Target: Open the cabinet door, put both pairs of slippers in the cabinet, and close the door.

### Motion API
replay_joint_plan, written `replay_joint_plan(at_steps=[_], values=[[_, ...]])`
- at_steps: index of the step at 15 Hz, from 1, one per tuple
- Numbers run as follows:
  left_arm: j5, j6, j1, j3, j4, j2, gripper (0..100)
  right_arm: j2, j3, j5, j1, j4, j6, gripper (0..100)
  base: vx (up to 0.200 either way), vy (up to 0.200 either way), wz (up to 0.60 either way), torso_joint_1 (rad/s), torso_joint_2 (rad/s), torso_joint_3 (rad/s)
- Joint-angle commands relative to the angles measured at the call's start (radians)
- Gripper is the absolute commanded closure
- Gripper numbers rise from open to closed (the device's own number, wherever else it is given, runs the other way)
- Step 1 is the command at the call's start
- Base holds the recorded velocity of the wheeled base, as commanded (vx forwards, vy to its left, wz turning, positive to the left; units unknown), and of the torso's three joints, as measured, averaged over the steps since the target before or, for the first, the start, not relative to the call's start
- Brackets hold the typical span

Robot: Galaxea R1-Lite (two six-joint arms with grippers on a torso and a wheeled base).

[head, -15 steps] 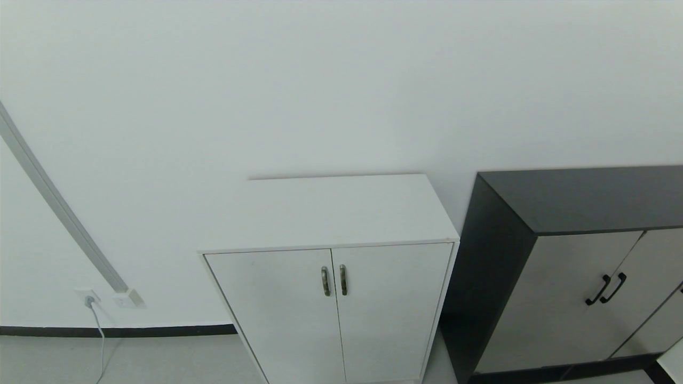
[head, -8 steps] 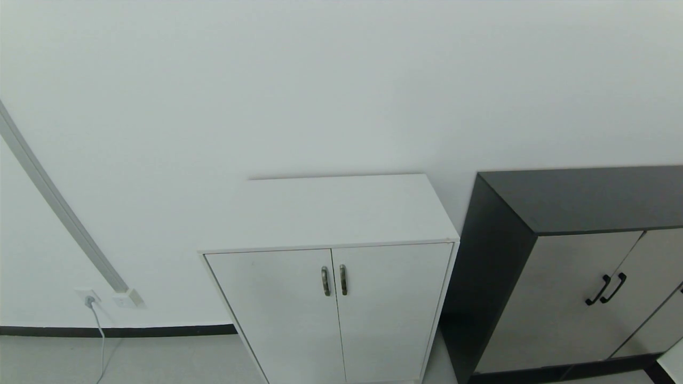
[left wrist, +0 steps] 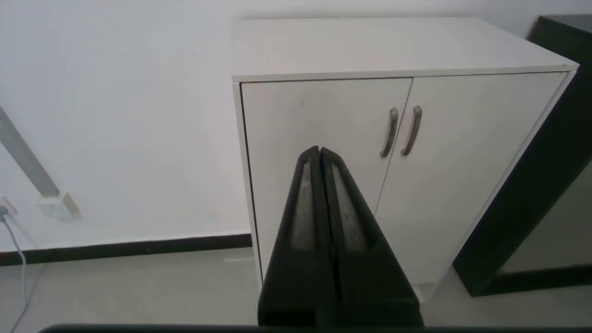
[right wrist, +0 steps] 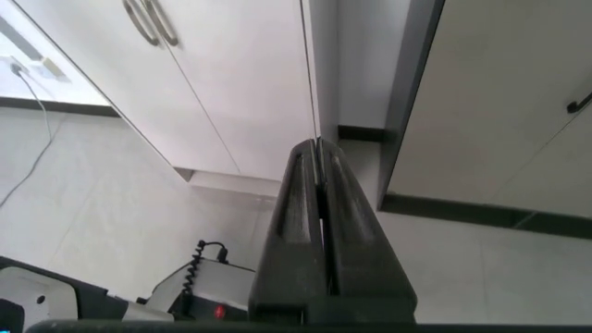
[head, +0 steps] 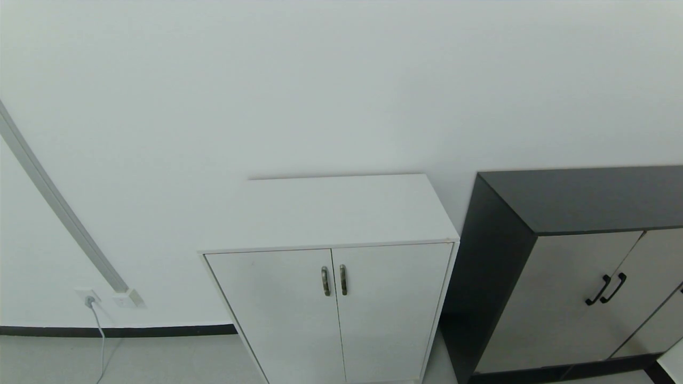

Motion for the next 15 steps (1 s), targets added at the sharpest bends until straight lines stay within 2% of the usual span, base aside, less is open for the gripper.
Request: replay_joint_plan(at_steps=[1, 6, 9, 11, 15], values=[[0.000, 0.000, 0.000, 0.000, 0.000, 0.000, 100, -0.021, 0.000, -0.011, 0.000, 0.001, -0.001, 100, 0.000, 0.000, 0.00, 0.000, 0.00, 0.000], [0.000, -0.002, 0.000, 0.000, 0.000, 0.000, 100, -0.089, -0.006, -0.129, -0.006, 0.007, -0.059, 100, 0.000, 0.000, 0.00, 0.000, 0.00, 0.000], [0.000, 0.000, 0.000, 0.000, 0.000, 0.000, 100, -0.168, -0.011, -0.190, -0.069, 0.009, -0.128, 100, 0.000, 0.000, 0.00, 0.000, 0.00, 0.000], [0.000, -0.002, 0.000, 0.000, 0.000, 0.000, 100, -0.257, -0.015, -0.187, -0.133, 0.015, -0.155, 100, 0.000, 0.000, 0.00, 0.000, 0.00, 0.000], [0.000, 0.000, 0.001, 0.000, 0.000, 0.000, 100, -0.343, -0.014, -0.187, -0.160, 0.018, -0.125, 100, 0.000, 0.000, 0.00, 0.000, 0.00, 0.000]])
